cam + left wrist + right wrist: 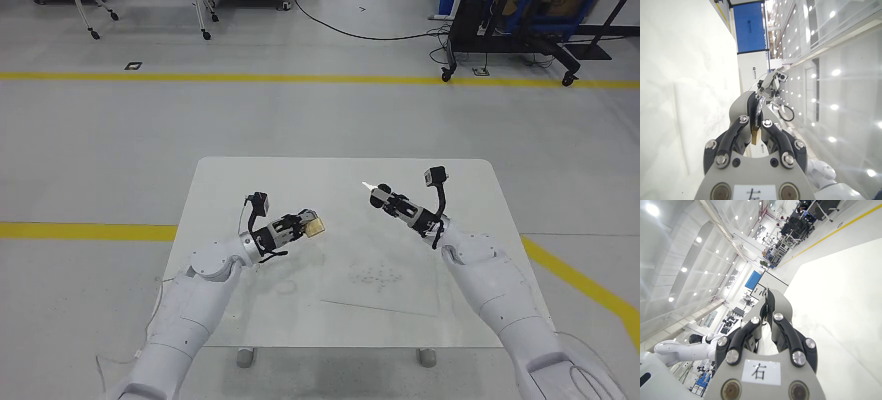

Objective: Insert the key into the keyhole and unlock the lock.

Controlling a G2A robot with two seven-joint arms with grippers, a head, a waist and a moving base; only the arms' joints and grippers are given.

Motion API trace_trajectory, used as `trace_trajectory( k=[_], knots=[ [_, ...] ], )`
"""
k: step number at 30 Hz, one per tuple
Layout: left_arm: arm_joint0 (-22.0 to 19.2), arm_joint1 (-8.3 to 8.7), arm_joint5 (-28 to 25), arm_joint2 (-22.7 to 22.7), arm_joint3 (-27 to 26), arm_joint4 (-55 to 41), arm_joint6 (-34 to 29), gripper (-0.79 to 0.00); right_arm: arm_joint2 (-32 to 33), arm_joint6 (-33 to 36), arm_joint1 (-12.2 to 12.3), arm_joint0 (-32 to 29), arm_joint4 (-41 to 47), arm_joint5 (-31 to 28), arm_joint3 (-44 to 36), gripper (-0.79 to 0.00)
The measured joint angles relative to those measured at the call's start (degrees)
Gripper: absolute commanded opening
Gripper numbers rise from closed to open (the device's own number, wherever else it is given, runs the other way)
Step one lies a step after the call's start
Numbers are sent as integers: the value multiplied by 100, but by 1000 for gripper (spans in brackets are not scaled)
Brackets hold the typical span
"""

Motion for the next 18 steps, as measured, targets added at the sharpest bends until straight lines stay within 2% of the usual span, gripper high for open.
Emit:
trace_trajectory(
  k=[5, 10, 14, 18],
  knots=[
    [19, -4, 34, 0, -14, -34, 13, -785, 4, 7, 2, -4, 6, -1, -6, -785],
    [114, -42, 687, 2, -187, -642, 113, -785, -1, -27, 1, -28, -9, 55, -50, -785],
    [-70, -70, 1313, 86, -159, -742, 280, -785, 66, -31, 33, -167, 13, 677, -434, -785],
    [-386, -144, 1923, 278, -28, -769, 540, -785, 400, 216, 151, -393, 292, 1618, -988, -785]
  ],
)
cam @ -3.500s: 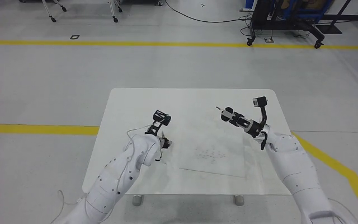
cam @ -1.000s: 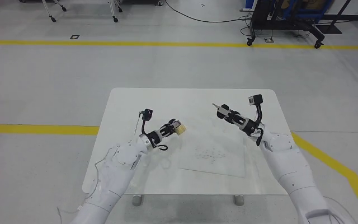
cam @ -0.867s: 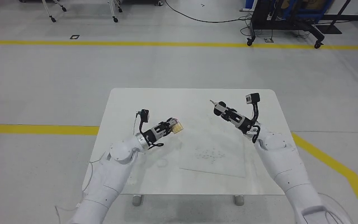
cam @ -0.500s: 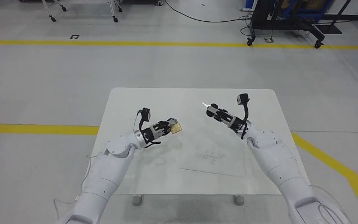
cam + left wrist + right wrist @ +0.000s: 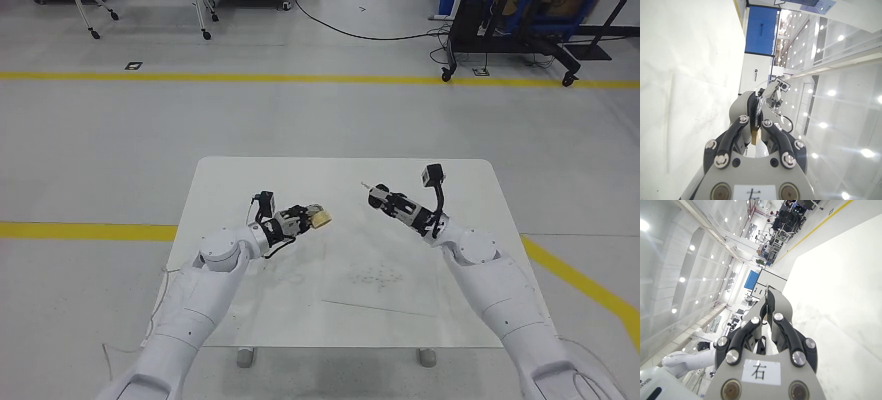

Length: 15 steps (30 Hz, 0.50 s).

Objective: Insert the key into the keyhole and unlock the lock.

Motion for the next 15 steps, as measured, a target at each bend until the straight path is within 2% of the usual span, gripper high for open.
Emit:
trace_trajectory(
  k=[3, 12, 15],
  knots=[
    [-90, -40, 251, 92, 21, -114, 44, -785, 121, 30, 45, -107, -48, 423, -328, -785],
    [-60, -39, 214, 95, -80, -103, 68, -785, 104, 25, 42, -104, -53, 347, -256, -785],
    [-90, -40, 140, 101, -146, 75, 383, -785, -136, 121, -9, -117, -302, 665, -368, -785]
  ],
)
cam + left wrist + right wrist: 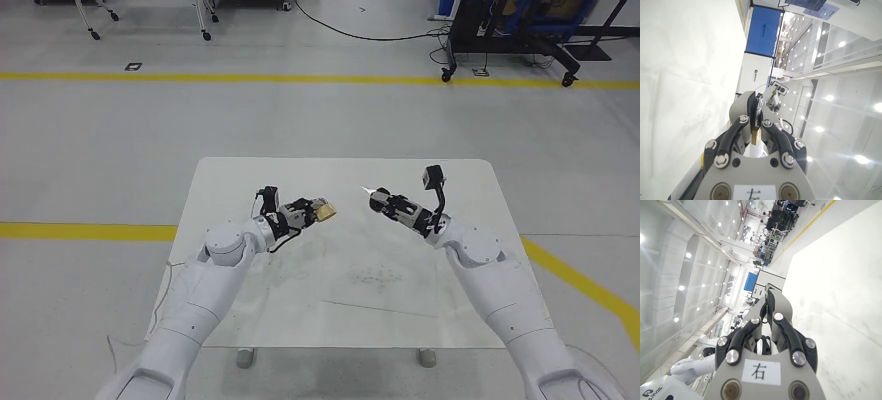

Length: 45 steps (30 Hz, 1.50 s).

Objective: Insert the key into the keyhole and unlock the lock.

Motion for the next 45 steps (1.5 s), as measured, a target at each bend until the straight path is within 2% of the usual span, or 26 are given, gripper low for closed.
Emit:
trace_trajectory(
  k=[5, 8, 12, 18, 26, 37, 45],
  knots=[
    [-139, -51, -43, 73, 295, -11, 263, -785, -223, 255, -87, 19, 743, 531, -124, -785],
    [-201, -88, -118, 127, 387, -37, 390, -785, -260, 242, -95, -18, 810, 854, -244, -785],
    [-228, -128, -174, 177, 448, -51, 610, -785, -341, 60, -107, -173, 819, 1480, -615, -785],
    [-255, -166, -258, 200, 521, -140, 668, -785, -405, -509, -156, -303, 952, 2067, -861, -785],
    [-257, -195, -291, 251, 526, -60, 763, -785, -486, -470, -202, -229, 997, 2074, -776, -785],
    [-234, -214, -367, 284, 473, 115, 858, -785, -608, -1019, -248, -289, 561, 2092, -927, -785],
    [-249, -230, -346, 253, 525, 81, 867, -785, -744, -1039, -295, -319, 449, 2079, -1008, -785]
  ],
)
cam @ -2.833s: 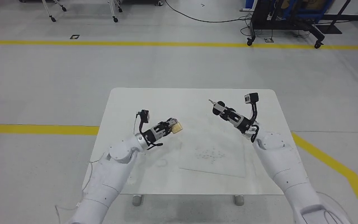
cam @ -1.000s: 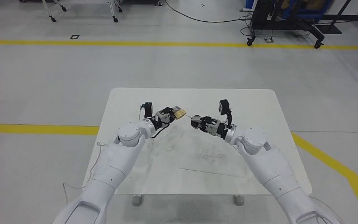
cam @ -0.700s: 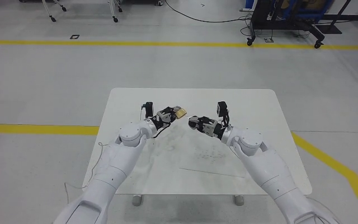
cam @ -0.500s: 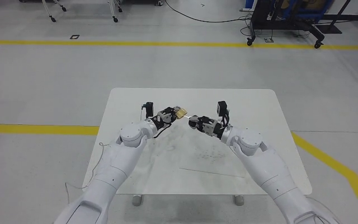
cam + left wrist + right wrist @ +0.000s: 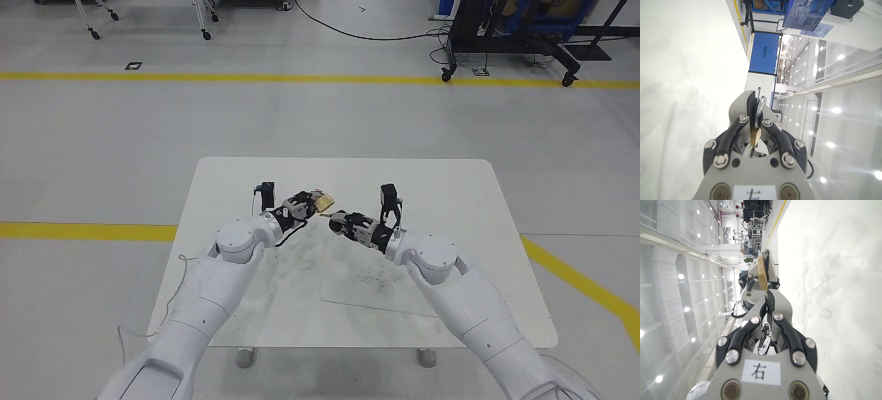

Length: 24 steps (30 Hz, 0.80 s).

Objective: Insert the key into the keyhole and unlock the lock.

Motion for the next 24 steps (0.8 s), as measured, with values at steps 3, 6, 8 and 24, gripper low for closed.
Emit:
trace_trajectory(
  k=[3, 6, 8, 24],
  knots=[
    [-4, -11, 28, -34, 41, -82, 43, -785, 11, -112, -7, -3, -91, -82, -9, -785],
    [-4, -29, 128, -116, 110, -333, 135, -785, 65, -355, -5, -34, -274, -221, -58, -785],
    [-5, -40, 153, -162, 137, -476, 162, -785, 97, -525, -4, -71, -380, -295, -106, -785],
    [-48, -95, 146, -107, 232, -528, -11, -785, 91, -1044, -86, -108, -632, -426, -73, -785]
  ],
)
